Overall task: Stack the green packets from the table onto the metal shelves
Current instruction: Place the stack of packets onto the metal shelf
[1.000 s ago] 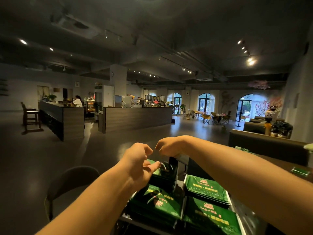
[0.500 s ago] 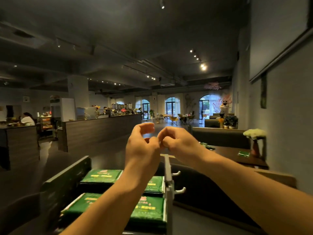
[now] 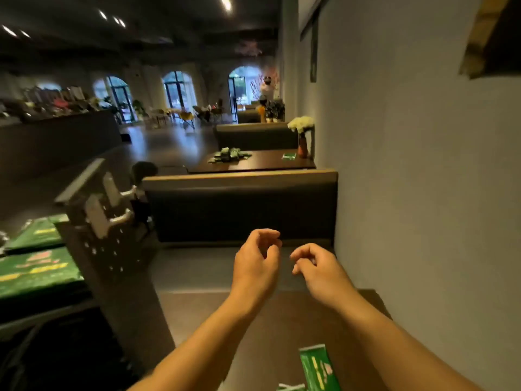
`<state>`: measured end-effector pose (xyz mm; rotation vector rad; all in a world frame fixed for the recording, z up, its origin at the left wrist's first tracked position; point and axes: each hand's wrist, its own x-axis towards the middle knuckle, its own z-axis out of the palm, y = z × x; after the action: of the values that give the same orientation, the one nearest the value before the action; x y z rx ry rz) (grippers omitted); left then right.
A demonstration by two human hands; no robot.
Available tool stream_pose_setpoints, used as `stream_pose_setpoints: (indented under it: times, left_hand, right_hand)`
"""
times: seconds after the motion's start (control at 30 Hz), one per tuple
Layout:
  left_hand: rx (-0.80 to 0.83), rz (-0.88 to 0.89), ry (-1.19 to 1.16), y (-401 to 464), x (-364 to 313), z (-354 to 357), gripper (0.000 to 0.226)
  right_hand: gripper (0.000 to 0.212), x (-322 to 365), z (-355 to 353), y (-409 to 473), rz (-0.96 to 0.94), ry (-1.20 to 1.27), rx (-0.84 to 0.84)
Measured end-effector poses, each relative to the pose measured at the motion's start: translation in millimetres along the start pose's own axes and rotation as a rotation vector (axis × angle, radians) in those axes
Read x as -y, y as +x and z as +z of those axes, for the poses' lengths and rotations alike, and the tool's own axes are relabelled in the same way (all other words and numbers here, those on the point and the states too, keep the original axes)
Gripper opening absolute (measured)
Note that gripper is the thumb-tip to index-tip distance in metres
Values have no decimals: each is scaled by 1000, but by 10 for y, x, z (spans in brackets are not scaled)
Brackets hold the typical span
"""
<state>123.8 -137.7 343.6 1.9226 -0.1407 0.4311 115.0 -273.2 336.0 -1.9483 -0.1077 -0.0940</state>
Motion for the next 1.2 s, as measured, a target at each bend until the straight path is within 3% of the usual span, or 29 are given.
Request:
stream_pose_setpoints:
  times: [0.13, 0.33, 0.43, 0.57, 0.7, 0.9, 1.03, 1.2]
  left_hand:
    - [25, -76, 41, -220, 771, 343, 26]
    - [56, -361, 67, -679, 1822, 649, 17]
    - [55, -468, 180, -872, 2332, 661, 11]
    - [65, -461, 433, -980, 2855, 518, 23]
    - [-18, -532, 708, -940, 3175, 371, 32]
    - [68, -499, 755, -764, 3485, 341, 44]
    - [130, -641, 823, -648, 3557, 444, 57]
    - [61, -875, 808, -578, 3504, 429, 81]
  right_hand:
    - [25, -728, 116, -250, 184, 3, -32]
    - [22, -1584, 365, -529, 351, -39, -27]
    - [21, -1943, 470, -618, 435, -84, -24]
    - [17, -2301, 560, -751, 530, -152, 8]
    - [16, -2555, 637, -893, 563, -236, 58]
    - [13, -2836, 728, -831, 548, -424, 29]
    - [5, -2940, 782, -699, 552, -531, -13]
    - [18, -3018, 832, -504, 563, -562, -28]
